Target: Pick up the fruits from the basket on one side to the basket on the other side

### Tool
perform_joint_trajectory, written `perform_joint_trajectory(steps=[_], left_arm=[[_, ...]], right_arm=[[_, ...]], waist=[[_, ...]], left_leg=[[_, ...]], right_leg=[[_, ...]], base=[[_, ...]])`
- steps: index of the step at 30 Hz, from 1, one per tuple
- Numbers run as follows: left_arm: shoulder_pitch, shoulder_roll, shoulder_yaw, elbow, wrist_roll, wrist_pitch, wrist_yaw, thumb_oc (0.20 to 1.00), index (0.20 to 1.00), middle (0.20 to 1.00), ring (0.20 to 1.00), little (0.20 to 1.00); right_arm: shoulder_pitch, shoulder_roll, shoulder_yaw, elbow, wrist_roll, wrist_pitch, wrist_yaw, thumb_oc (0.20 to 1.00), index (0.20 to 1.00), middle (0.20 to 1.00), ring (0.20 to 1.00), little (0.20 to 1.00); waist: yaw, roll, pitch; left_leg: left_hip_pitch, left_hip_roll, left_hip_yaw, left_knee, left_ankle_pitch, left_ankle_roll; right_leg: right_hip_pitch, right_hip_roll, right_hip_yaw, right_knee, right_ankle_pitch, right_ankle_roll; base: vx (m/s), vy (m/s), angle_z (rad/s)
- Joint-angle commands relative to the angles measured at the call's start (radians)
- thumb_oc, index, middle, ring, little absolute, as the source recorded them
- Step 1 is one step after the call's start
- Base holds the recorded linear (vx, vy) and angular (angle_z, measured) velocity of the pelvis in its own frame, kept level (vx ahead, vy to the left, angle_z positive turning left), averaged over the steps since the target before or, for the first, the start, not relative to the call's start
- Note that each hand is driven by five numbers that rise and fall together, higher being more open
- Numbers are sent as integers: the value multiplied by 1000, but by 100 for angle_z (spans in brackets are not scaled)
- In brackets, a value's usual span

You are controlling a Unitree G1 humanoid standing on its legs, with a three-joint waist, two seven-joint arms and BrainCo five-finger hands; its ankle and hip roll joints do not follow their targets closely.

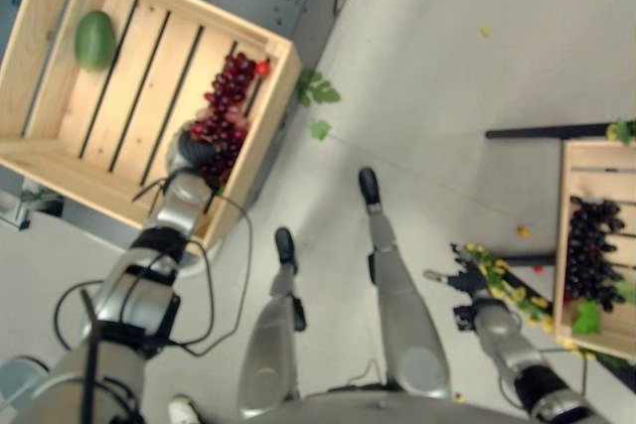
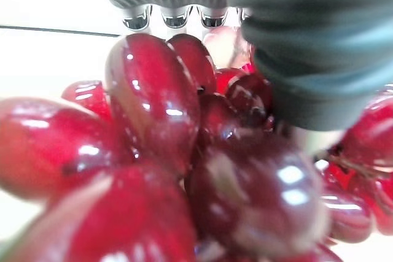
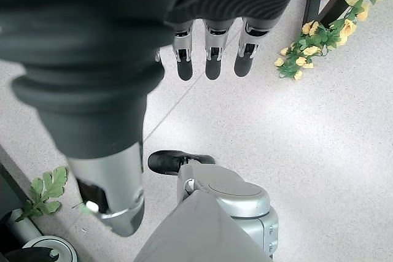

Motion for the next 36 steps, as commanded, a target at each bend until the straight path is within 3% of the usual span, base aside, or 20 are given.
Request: perform_joint_trajectory(steps=[1,17,27,36], left_arm=[[-33,-10,-59,103,39,27,-43,200,200,200,200,200],[-22,-18,-42,81,16,21,-21,200,200,200,200,200],[65,-35,29,-52,-166,-53,-20,200,200,200,200,200],[270,-29,108,-346,-379,-155,-75,200,200,200,200,200]], right_arm=[[73,-15,18,-49,22,-31,-20,1000,1000,1000,1000,1000],[67,-14,20,-57,21,-34,-30,1000,1000,1000,1000,1000],[60,-8,11,-30,17,-27,-32,1000,1000,1000,1000,1000],[74,-5,-20,-13,13,-12,-9,1000,1000,1000,1000,1000]], waist=[[-27,-57,-2],[-20,-63,-6],[-4,-58,-15],[25,-42,-53]], left_leg=[[-176,-39,-78,33,110,40],[-179,-41,-89,35,107,40],[-170,-44,-98,26,109,41],[-137,-46,-118,18,105,42]], right_leg=[[-13,50,-21,36,-90,46],[-12,52,-29,39,-96,44],[2,51,-34,34,-98,43],[45,45,-54,31,-111,40]], base=[[0,0,0],[0,0,0],[0,0,0],[9,2,4]])
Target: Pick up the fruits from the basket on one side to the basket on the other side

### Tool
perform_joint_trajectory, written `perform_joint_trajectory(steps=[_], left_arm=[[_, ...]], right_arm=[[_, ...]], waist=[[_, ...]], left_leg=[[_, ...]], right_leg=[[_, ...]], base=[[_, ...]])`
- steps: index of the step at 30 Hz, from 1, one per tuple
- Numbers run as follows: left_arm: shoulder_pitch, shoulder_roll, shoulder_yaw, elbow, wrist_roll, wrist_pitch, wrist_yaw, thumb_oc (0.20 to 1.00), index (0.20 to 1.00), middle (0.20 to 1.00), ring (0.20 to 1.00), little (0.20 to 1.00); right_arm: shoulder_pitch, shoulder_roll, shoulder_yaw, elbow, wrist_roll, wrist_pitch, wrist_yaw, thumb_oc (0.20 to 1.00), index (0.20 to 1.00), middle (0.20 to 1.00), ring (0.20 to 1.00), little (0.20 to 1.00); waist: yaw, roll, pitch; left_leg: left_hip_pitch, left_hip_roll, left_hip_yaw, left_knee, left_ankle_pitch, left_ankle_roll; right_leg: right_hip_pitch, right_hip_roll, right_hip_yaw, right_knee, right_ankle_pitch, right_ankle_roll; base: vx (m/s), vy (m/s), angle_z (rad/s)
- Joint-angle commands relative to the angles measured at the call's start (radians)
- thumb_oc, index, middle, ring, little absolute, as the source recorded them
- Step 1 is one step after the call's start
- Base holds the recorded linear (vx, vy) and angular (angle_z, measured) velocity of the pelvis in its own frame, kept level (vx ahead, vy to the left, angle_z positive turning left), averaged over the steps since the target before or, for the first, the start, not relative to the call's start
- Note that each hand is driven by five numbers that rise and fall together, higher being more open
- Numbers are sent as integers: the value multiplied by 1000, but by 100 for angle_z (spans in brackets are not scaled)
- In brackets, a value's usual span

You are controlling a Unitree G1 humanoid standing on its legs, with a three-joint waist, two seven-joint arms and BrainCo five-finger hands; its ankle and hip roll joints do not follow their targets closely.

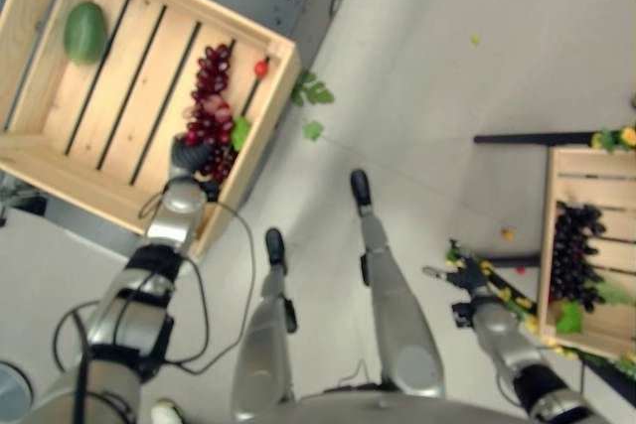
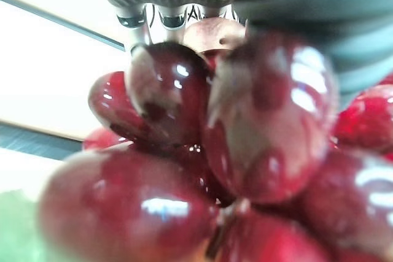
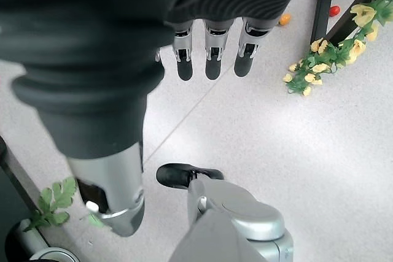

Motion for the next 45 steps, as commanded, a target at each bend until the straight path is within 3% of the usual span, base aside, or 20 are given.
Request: perform_joint_trajectory(steps=[1,26,36,45], left_arm=[[84,-5,14,-132,-87,-91,-50,200,200,200,200,200],[431,43,142,-642,-295,-154,-219,200,200,200,200,200],[487,51,172,-750,-304,-156,-265,200,200,200,200,200],[548,55,199,-802,-316,-157,-308,200,200,200,200,200]], right_arm=[[73,-8,-19,-3,6,-4,14,1000,1000,1000,1000,1000],[68,11,-8,89,-7,20,123,1000,1000,1000,1000,1000],[78,19,3,80,-18,19,158,1000,1000,1000,1000,1000],[115,-12,-12,-67,-3,1,209,1000,1000,1000,1000,1000]], waist=[[22,2,-43],[107,3,-139],[125,-1,-191],[132,0,-237]], left_leg=[[-144,-50,-78,9,103,43],[-19,-58,-135,22,60,60],[46,-56,-152,10,44,64],[78,-53,-155,0,40,65]], right_leg=[[26,44,-34,29,-125,54],[202,18,-90,22,-177,57],[269,15,-107,17,-197,61],[299,14,-114,12,-206,62]], base=[[11,0,11],[15,0,6],[29,-4,7],[10,-2,3]])
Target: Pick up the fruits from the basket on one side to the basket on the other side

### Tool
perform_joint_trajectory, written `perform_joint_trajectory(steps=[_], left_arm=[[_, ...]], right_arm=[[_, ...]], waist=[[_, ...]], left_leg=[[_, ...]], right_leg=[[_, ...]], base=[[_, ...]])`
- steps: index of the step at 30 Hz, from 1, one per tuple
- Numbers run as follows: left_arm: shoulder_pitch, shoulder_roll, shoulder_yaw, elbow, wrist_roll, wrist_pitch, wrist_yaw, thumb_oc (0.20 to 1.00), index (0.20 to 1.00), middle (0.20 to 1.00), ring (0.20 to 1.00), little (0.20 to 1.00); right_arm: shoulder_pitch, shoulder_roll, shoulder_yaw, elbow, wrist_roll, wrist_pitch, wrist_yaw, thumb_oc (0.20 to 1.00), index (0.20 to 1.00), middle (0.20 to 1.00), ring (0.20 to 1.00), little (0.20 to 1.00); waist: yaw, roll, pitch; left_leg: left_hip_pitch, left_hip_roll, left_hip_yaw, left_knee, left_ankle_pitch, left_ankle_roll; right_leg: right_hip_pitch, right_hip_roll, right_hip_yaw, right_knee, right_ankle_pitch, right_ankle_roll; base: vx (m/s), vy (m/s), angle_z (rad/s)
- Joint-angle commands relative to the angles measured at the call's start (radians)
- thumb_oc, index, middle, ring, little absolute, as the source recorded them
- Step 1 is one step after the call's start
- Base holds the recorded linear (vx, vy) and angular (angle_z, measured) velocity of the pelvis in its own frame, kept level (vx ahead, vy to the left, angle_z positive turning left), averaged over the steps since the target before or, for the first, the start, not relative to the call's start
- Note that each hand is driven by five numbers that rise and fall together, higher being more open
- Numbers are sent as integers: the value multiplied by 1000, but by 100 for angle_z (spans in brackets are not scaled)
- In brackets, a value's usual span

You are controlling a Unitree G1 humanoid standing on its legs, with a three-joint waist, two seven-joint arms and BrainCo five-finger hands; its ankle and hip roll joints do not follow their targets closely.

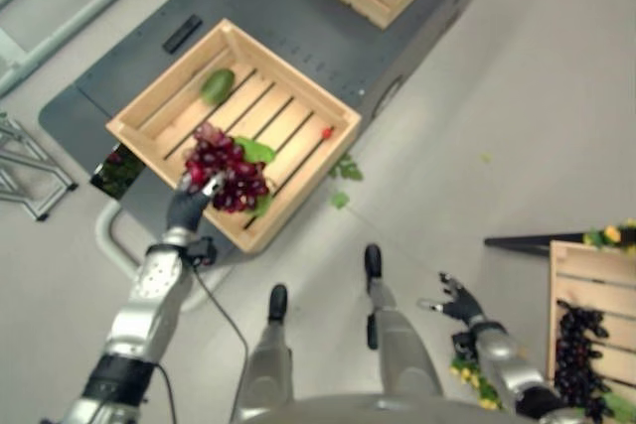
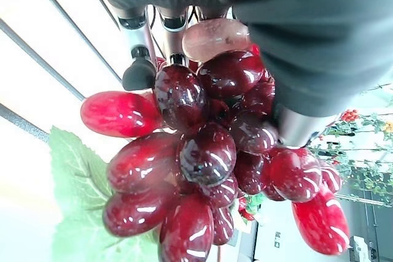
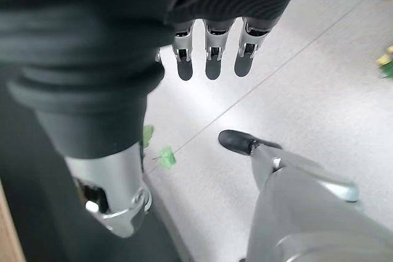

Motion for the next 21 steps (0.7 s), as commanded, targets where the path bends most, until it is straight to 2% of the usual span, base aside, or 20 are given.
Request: perform_joint_trajectory(steps=[1,7,9,12,21], left_arm=[[9,40,54,-128,-43,-89,-33,200,200,200,200,200],[30,42,50,-149,-37,-79,-68,200,200,200,200,200],[39,37,38,-154,-41,-71,-85,200,200,200,200,200],[42,23,20,-157,-34,-60,-92,200,200,200,200,200],[28,-12,-42,-180,-25,-42,-117,200,200,200,200,200]], right_arm=[[37,-44,-13,-92,-3,-28,17,1000,1000,1000,1000,1000],[27,-75,-25,-225,30,-37,54,1000,1000,1000,1000,1000],[20,-116,-44,-374,42,-47,75,1000,1000,1000,1000,1000],[-2,-151,-64,-472,14,-56,62,1000,1000,1000,1000,1000],[-105,-179,-27,-561,-103,-64,36,1000,1000,1000,1000,1000]], waist=[[-5,9,-70],[-2,11,-98],[-1,10,-119],[3,10,-139],[20,13,-187]], left_leg=[[-75,-59,-42,-19,42,67],[-54,-58,-43,-21,36,67],[-39,-54,-46,-22,31,66],[-23,-54,-48,-25,23,68],[18,-57,-56,-31,6,73]], right_leg=[[82,30,-20,14,-168,69],[102,31,-28,12,-176,69],[116,31,-31,11,-180,69],[133,33,-33,9,-186,69],[181,32,-44,5,-203,67]], base=[[0,0,0],[32,-4,1],[68,-10,2],[58,-2,-1],[52,-9,2]])
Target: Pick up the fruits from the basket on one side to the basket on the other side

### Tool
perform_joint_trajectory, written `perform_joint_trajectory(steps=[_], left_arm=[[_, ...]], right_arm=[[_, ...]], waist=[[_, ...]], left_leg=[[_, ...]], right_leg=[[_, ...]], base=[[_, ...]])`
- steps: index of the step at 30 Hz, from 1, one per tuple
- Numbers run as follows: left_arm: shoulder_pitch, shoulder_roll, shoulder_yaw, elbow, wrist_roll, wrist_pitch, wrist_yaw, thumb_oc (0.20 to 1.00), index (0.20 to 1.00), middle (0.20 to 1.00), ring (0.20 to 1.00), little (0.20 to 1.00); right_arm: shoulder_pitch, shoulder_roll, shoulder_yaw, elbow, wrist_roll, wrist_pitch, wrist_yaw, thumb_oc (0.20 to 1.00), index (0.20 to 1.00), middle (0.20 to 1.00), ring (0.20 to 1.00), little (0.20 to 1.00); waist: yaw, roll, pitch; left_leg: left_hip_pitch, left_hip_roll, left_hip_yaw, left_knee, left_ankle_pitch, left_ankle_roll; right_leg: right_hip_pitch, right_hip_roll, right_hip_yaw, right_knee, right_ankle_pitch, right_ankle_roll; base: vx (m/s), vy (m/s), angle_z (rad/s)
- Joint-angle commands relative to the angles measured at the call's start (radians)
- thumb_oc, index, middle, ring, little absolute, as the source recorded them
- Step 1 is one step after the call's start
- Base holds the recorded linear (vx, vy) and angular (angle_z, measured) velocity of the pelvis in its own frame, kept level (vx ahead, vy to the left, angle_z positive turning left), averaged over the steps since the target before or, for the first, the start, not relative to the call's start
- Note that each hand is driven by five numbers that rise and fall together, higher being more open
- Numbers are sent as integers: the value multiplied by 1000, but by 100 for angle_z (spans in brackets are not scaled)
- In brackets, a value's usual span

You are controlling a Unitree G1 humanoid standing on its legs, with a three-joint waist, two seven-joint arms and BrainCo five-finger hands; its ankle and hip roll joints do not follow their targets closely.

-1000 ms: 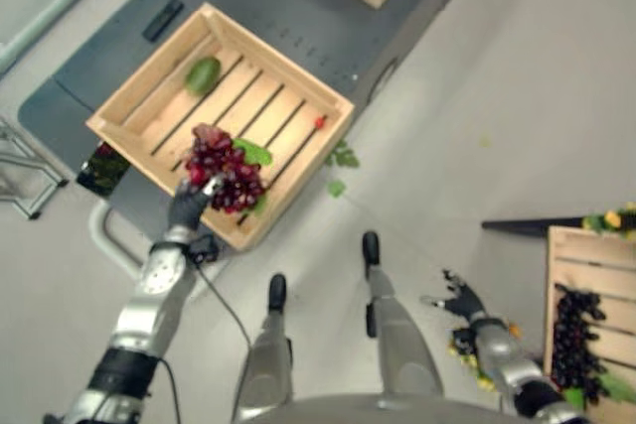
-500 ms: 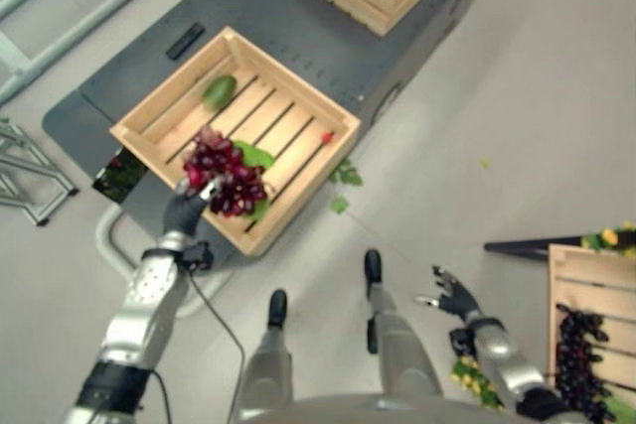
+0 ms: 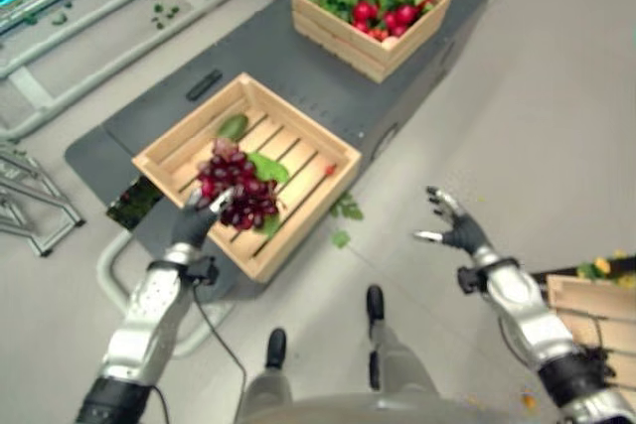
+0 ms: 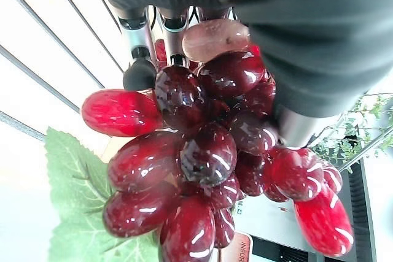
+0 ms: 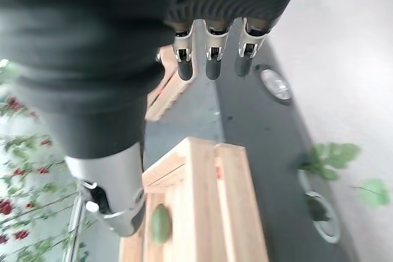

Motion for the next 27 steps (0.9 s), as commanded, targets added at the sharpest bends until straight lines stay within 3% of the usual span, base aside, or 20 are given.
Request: perform_joint_trajectory(steps=[1,15,27], left_arm=[[-54,2,-24,-114,-24,-46,-35,200,200,200,200,200],[-82,-19,-168,-136,-42,-15,-66,200,200,200,200,200],[-161,-37,-283,-144,-53,-3,-54,200,200,200,200,200]], right_arm=[[-50,-25,24,-54,-85,-47,-25,1000,1000,1000,1000,1000],[-195,50,180,-8,-131,-26,-19,1000,1000,1000,1000,1000],[-351,142,319,34,-96,-10,-10,1000,1000,1000,1000,1000]], waist=[[16,4,-61],[36,15,-121],[50,6,-147]], left_leg=[[-48,-73,-51,3,6,68],[-7,-72,-60,-2,-10,72],[1,-72,-67,-3,-15,76]], right_leg=[[124,25,-31,5,-181,56],[170,21,-41,4,-199,56],[180,22,-47,4,-201,55]], base=[[50,-11,4],[37,-8,5],[0,0,0]])
